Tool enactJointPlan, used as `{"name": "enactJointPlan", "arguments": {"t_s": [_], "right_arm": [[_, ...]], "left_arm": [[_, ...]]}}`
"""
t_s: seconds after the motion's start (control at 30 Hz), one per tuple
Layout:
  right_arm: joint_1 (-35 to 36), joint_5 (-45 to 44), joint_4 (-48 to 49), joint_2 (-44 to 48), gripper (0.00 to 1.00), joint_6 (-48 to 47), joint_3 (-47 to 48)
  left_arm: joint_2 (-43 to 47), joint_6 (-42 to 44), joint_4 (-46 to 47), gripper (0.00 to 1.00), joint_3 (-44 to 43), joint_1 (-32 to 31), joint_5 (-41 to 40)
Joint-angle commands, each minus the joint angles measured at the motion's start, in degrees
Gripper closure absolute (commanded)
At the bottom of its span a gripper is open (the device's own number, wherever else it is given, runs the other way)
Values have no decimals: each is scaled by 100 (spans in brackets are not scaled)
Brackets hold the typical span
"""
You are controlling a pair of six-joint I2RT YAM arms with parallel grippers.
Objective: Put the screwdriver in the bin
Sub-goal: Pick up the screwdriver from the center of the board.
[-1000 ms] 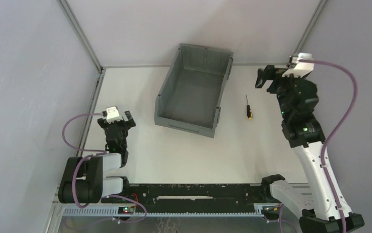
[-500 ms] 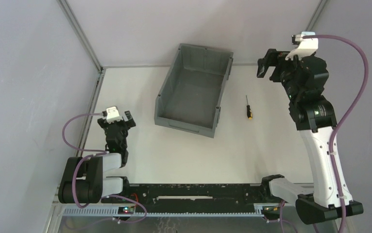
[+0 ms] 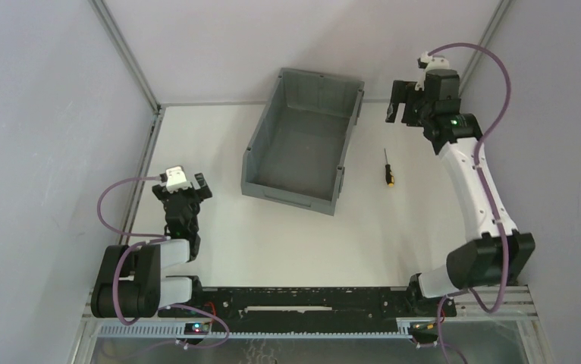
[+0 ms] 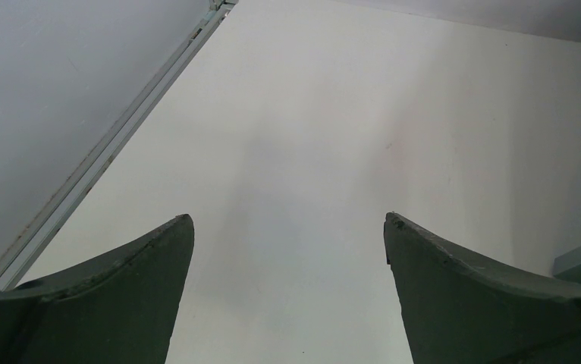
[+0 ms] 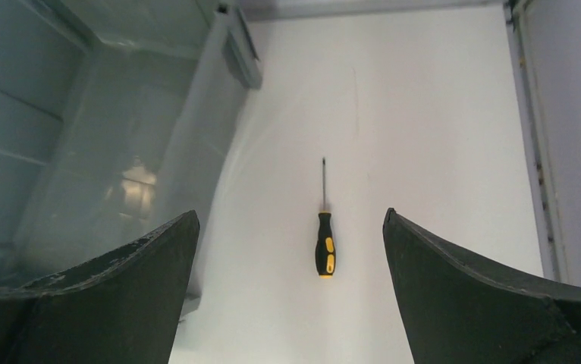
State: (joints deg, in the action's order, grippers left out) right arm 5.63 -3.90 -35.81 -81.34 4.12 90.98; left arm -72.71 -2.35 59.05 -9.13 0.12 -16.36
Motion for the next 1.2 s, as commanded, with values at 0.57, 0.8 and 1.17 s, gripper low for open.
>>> {"name": "enactJointPlan", "arguments": {"t_s": [0.57, 0.8, 1.17], "right_arm": [[-413, 150, 391, -2716, 5, 211, -819], [-446, 99, 502, -3096, 13, 239, -1032], [-457, 328, 383, -3422, 41, 138, -971]], "left_arm": [[47, 139, 177, 0, -187, -30, -70], [46, 138, 177, 0, -194, -30, -69], [47, 138, 175, 0, -186, -30, -70]]}}
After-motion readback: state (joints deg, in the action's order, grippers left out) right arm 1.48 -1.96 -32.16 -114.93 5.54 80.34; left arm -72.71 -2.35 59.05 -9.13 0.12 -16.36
